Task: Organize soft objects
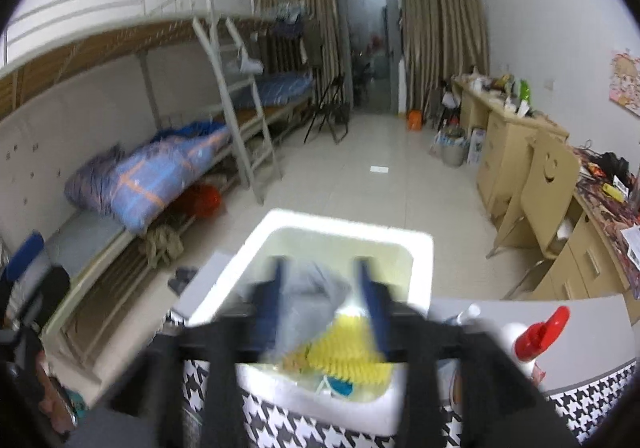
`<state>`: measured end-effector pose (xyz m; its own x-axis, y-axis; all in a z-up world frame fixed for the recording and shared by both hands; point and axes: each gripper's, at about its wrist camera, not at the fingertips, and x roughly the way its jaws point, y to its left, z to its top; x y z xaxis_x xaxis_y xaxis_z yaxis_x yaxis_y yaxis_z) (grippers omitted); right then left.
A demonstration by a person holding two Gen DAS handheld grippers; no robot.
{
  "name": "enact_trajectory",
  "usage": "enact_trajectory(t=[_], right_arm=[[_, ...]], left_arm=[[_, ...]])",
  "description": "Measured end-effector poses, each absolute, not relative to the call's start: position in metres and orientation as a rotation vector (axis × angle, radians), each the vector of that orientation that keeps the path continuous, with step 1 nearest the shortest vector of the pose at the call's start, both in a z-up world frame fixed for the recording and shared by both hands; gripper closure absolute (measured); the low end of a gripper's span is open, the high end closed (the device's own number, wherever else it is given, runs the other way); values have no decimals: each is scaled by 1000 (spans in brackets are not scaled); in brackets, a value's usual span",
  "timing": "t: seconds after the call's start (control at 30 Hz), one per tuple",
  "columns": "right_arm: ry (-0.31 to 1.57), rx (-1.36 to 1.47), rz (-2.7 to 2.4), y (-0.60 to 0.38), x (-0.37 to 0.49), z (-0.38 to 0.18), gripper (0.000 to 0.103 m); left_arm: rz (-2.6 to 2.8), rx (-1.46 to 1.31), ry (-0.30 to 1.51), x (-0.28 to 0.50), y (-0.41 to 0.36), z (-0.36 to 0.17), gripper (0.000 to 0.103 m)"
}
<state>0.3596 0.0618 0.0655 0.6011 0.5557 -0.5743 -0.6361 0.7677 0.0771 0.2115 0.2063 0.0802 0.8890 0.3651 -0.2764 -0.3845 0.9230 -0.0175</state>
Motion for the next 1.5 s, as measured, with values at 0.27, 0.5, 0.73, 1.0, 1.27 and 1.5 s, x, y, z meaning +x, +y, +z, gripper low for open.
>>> enact_trajectory(t=[0.27, 0.5, 0.73, 1.0, 1.27, 1.5], right_arm=[[589, -159, 687, 54, 346, 65, 31], [578, -149, 685, 40, 327, 73, 30], [496, -110, 647, 13, 293, 86, 17], [457, -75, 599, -22, 252, 90, 5], [399, -93, 600, -46, 208, 90, 5], [333, -93, 615, -73, 161, 88, 5]], left_arm=[[375, -70, 279, 208, 200, 78, 1], [361, -67, 281, 197, 187, 85, 1], [344, -58, 285, 179, 168, 89, 1], [297, -43, 271, 145, 132, 89, 1], [269, -37, 240, 112, 104, 91, 1], [232, -30, 195, 76, 85, 91, 1]])
